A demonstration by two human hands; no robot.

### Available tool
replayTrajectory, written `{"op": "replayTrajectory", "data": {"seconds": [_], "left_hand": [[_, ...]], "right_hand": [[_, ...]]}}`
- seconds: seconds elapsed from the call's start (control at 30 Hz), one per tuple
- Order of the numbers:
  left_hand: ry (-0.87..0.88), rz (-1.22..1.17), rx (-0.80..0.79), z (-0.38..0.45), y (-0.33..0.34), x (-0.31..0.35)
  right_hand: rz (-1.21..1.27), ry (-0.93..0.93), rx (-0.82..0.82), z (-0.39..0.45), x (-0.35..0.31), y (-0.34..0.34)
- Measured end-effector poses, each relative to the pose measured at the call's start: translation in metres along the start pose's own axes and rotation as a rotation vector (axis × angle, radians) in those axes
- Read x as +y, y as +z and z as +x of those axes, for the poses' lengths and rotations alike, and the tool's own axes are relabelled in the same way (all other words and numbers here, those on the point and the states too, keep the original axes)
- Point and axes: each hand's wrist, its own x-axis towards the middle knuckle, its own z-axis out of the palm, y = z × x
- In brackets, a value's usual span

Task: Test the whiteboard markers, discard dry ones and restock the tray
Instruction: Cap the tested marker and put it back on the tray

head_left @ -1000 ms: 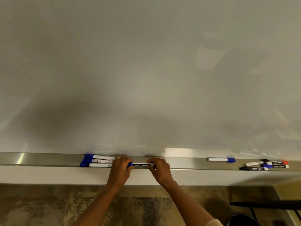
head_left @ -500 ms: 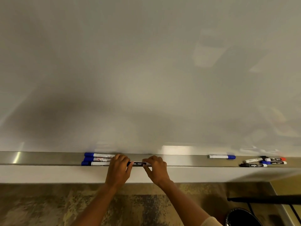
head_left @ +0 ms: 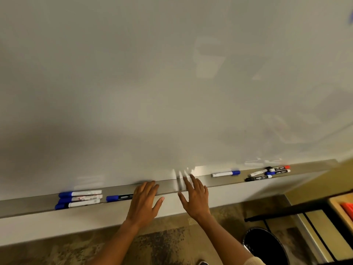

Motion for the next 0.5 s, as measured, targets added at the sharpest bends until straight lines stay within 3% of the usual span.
{"op": "replayTrajectory", "data": {"seconds": [0.23,0.5], "left_hand": [[0.041,0.011,-0.112,0.017,0.034,0.065],[-0.022,0.064,-0.215,0.038,0.056,0.128]], "right_hand": [[-0.136,0.073,0.036,-0.005,0.084,-0.018],[-0.169,0.032,-0.003,0.012,0.163,-0.039]]}}
